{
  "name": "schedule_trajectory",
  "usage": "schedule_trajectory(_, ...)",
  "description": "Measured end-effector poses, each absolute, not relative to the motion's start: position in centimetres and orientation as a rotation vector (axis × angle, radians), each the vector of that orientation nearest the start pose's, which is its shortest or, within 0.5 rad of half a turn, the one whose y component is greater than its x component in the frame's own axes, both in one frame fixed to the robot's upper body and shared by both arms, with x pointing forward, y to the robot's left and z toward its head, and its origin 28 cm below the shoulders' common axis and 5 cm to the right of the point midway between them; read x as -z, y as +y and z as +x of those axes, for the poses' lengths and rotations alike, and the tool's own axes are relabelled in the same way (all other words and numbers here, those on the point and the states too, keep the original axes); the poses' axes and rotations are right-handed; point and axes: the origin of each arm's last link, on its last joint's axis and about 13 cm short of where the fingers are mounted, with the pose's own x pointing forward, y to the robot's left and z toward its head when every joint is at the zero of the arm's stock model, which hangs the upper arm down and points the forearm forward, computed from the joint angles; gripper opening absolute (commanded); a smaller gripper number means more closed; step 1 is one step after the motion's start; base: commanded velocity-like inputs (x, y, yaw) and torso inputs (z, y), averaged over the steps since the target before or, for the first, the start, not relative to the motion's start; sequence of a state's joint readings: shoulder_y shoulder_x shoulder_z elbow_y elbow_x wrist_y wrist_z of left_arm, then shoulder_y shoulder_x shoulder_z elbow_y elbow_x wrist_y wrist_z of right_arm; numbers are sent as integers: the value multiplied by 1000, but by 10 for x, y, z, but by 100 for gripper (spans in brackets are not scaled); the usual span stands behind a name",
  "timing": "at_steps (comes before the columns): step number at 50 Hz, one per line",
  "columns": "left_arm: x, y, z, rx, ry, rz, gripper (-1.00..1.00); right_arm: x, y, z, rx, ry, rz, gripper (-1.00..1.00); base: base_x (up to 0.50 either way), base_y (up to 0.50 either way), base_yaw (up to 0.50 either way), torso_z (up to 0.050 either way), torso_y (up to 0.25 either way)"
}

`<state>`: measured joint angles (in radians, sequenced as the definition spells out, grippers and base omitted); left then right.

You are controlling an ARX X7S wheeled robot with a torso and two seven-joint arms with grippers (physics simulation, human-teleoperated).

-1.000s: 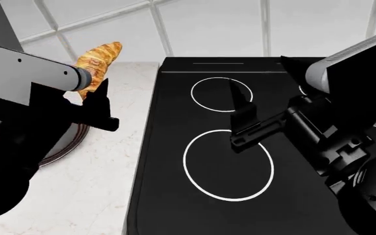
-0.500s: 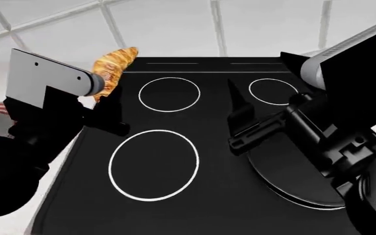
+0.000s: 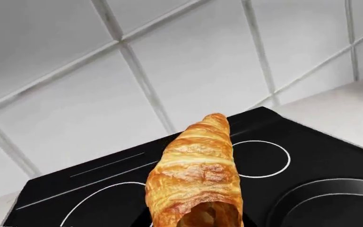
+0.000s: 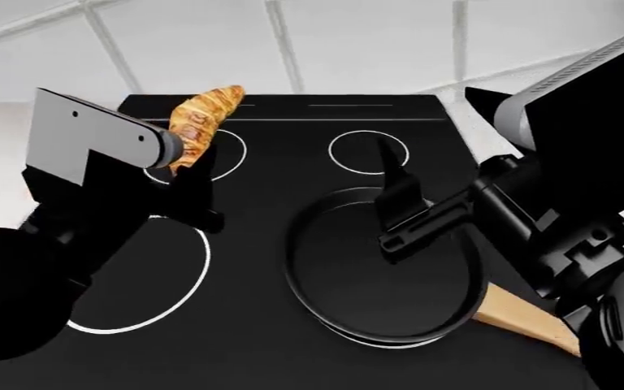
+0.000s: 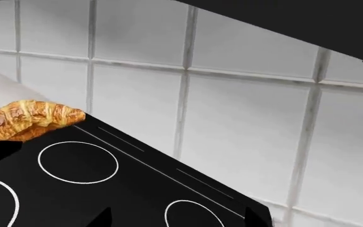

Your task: Pick the croissant and place it on the pan. Then turn on the stove to warm the croissant.

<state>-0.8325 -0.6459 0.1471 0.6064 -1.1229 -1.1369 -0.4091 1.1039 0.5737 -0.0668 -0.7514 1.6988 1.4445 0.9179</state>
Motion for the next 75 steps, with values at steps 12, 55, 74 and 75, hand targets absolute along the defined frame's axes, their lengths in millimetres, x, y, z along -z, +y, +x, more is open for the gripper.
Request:
schedule_trajectory(12,-250,246,240,346,-22,182,-100,-293,-112,190,-357,-145,-343,100,0,-457,0,0,0)
schedule_trajectory(55,-266,230,253,662,4,238,-100,-294,-122,204,-265,-201,-255,100,0,-8,0,0,0)
schedule_trajectory(74,-270,224,275,858,120,193,-100,-297,-127,210,-210,-245,-200,100,0,0,0,0,1)
schedule_trajectory(75,-270,224,276,867,127,186,-100,-297,-127,210,-208,-246,-198,100,0,0,0,0,0)
